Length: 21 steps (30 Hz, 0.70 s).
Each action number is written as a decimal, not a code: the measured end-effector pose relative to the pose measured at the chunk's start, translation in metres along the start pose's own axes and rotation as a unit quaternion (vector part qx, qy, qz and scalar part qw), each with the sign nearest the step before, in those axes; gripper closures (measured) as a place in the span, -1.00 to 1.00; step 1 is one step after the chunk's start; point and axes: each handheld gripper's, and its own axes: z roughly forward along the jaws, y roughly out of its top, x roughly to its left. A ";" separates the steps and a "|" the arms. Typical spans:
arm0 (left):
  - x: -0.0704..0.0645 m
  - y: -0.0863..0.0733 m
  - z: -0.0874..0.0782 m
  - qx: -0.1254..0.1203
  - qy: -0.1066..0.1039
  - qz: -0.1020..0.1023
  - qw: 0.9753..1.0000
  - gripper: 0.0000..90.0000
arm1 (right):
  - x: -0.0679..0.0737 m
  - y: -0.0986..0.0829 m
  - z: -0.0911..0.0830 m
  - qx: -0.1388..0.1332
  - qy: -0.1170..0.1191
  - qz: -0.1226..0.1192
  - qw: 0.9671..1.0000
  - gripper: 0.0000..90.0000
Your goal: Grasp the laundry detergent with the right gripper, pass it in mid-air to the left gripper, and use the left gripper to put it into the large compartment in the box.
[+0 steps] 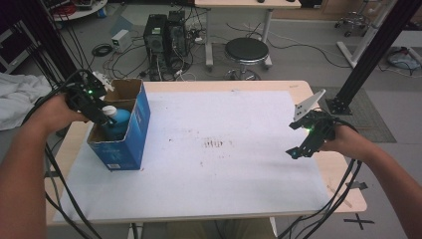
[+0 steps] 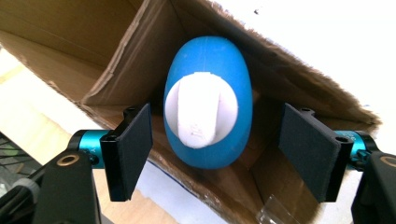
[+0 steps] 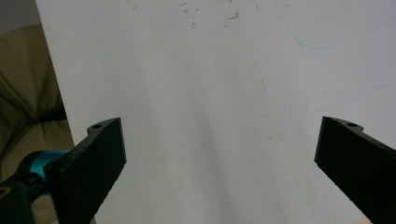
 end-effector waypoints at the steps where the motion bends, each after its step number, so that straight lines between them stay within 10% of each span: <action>1: 0.000 0.001 -0.001 0.000 0.000 0.001 1.000 -0.42 | 0.000 0.000 0.000 -0.002 0.000 -0.002 1.000 -0.98; 21: -0.036 0.034 -0.050 -0.031 -0.009 0.021 0.999 -0.47 | 0.000 0.000 -0.008 -0.014 -0.010 0.003 1.000 -0.98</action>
